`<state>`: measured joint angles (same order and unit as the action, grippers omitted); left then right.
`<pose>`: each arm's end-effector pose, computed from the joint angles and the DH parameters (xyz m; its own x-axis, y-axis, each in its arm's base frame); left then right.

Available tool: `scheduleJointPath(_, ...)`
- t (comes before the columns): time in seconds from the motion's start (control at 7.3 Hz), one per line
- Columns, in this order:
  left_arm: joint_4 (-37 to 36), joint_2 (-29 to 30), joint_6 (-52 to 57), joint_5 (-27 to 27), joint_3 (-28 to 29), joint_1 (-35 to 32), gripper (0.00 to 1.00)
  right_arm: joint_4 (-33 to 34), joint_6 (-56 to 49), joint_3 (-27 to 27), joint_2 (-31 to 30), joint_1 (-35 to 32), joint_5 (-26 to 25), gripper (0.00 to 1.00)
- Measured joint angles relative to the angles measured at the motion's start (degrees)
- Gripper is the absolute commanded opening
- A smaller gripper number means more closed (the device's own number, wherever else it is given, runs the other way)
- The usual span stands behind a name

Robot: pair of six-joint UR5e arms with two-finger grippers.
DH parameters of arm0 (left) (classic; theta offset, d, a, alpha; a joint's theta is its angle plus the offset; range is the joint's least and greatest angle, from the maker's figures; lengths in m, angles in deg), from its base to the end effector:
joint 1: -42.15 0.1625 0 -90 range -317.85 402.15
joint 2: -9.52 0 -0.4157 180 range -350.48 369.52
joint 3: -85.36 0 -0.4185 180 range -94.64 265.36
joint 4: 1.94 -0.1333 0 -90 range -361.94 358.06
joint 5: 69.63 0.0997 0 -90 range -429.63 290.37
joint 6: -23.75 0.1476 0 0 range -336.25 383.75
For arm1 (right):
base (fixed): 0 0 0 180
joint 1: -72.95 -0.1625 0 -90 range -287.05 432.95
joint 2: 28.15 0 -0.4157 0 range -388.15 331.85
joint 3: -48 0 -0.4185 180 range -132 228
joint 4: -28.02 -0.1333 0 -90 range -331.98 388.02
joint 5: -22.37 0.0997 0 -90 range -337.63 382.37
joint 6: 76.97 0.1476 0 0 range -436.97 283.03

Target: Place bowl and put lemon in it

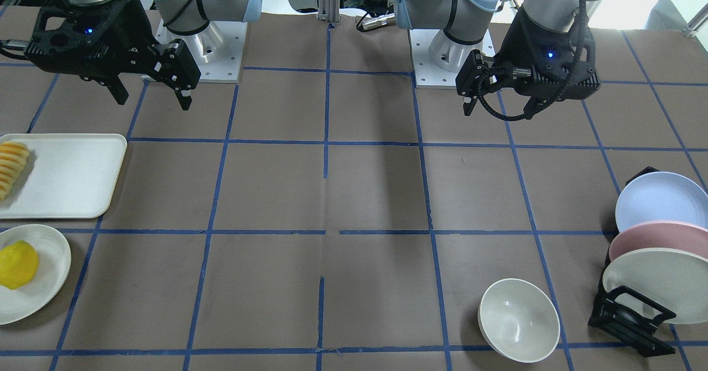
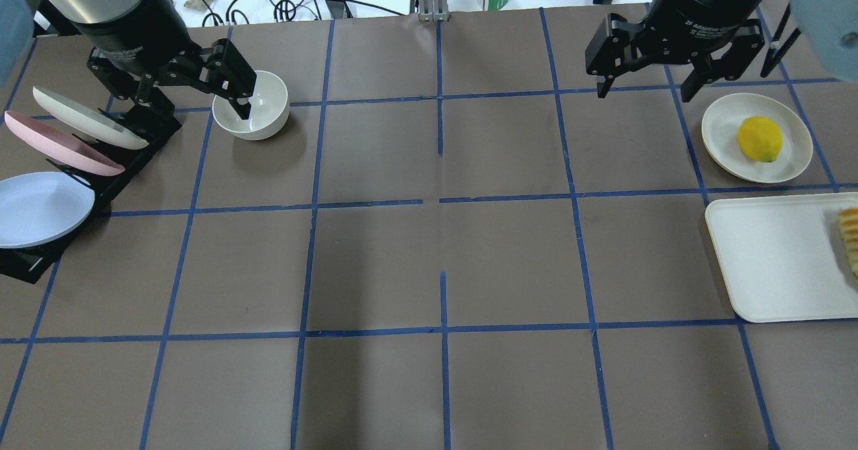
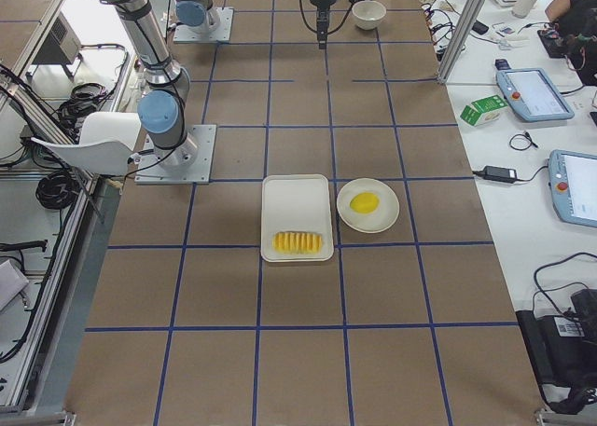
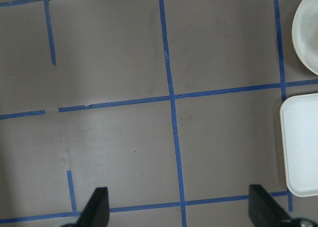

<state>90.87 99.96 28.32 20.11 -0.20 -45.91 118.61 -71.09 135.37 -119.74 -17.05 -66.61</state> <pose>-0.1162 -0.5277 0.4619 -0.9989 0.0460 0.0029 0.0459 0.9987 -0.0211 0.1359 -0.5176 0.4701 -0.9946 0.1006 -0.0262 0.1024 0.9914 -0.0816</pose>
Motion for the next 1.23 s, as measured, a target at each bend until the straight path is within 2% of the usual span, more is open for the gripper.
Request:
scheduleJointPath(0.82, 1.0, -0.3, 0.4, 0.4, -0.2, 0.1, 1.00, 0.2, -2.8, -0.3, 0.4, 1.0, -1.1, 1.00)
scheduleJointPath(1.1, 1.3, 1.5, 2.8, 0.4, -0.3, 3.4, 1.00, 0.2, -12.3, -0.4, 1.9, 7.4, -4.6, 1.00)
scheduleJointPath(1.23, -1.5, 4.9, 6.0, -0.4, -0.2, 6.6, 1.00, 0.9, -20.1, -0.4, 3.0, 13.1, -4.9, 1.00)
